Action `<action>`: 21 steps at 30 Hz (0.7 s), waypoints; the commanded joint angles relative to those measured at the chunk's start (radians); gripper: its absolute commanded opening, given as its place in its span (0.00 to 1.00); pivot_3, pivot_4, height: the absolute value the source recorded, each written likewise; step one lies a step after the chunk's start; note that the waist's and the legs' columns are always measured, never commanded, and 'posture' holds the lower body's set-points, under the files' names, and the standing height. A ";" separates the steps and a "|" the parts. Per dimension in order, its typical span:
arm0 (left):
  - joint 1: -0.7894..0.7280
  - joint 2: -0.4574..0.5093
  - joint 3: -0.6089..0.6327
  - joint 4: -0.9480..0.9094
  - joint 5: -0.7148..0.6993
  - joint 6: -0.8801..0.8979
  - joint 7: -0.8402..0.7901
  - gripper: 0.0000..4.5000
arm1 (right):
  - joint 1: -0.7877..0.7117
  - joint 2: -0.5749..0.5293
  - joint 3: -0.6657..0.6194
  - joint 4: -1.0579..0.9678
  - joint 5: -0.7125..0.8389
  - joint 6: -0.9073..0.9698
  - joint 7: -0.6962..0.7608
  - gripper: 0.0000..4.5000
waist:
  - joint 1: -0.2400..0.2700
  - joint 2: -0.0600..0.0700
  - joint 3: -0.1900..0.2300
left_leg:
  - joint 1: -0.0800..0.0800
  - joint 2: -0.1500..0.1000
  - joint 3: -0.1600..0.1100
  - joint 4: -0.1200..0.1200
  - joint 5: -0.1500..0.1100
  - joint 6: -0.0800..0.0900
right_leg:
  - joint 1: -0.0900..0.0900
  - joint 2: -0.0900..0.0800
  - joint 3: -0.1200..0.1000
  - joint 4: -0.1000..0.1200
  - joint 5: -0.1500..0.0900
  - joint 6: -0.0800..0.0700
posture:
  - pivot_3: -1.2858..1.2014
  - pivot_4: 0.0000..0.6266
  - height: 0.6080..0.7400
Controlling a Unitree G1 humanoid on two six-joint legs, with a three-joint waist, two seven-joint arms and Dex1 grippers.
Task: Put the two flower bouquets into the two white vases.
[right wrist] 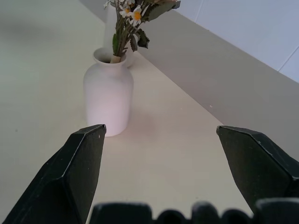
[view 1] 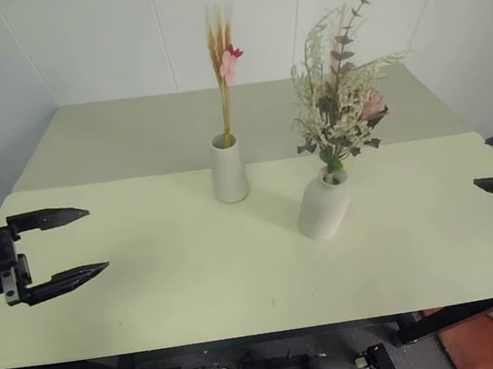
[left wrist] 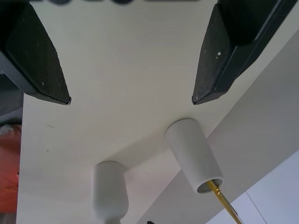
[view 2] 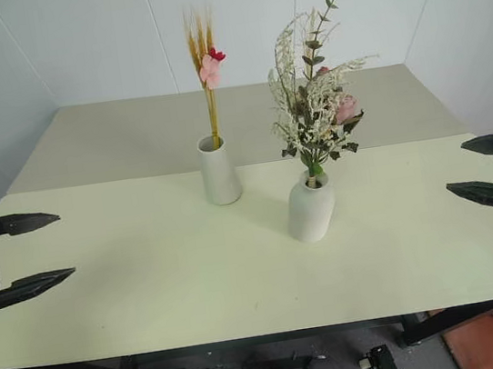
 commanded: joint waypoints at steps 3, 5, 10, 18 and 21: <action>0.016 -0.002 0.050 -0.032 -0.004 -0.018 0.008 1.00 | -0.015 -0.014 -0.018 -0.001 -0.002 -0.030 0.020 1.00 | 0.001 0.000 0.000 | 0.000 0.000 0.000 0.000 0.000 0.000 | 0.000 0.000 0.000 0.000 0.000 0.000 | 0.52 0.24 1.00; 0.017 -0.003 0.052 -0.032 -0.005 -0.018 0.010 1.00 | -0.010 -0.013 -0.020 -0.004 -0.003 -0.030 0.019 1.00 | 0.001 0.000 0.000 | 0.000 0.000 0.000 0.000 0.000 0.000 | 0.000 0.000 0.000 0.000 0.000 0.000 | 0.52 0.24 1.00; 0.007 0.000 0.038 -0.021 -0.005 -0.027 0.014 1.00 | 0.005 -0.009 -0.029 -0.017 -0.003 -0.029 0.013 1.00 | 0.001 0.000 0.000 | 0.000 0.000 0.000 0.000 0.000 0.000 | 0.000 0.000 0.000 0.000 0.000 0.000 | 0.52 0.24 1.00; -0.006 0.002 0.025 -0.012 -0.005 -0.033 0.017 1.00 | 0.011 -0.010 -0.030 -0.026 0.003 -0.021 0.007 1.00 | 0.001 0.000 0.000 | 0.000 0.000 0.000 0.000 0.000 0.000 | 0.000 0.000 0.000 0.000 0.000 0.000 | 0.52 0.24 1.00; -0.001 -0.001 0.029 -0.016 -0.008 -0.033 0.020 1.00 | 0.010 -0.010 -0.026 -0.028 0.003 -0.021 0.008 1.00 | 0.000 0.000 0.000 | 0.000 0.000 0.000 0.000 0.000 0.000 | 0.000 0.000 0.000 0.000 0.000 0.000 | 0.52 0.24 1.00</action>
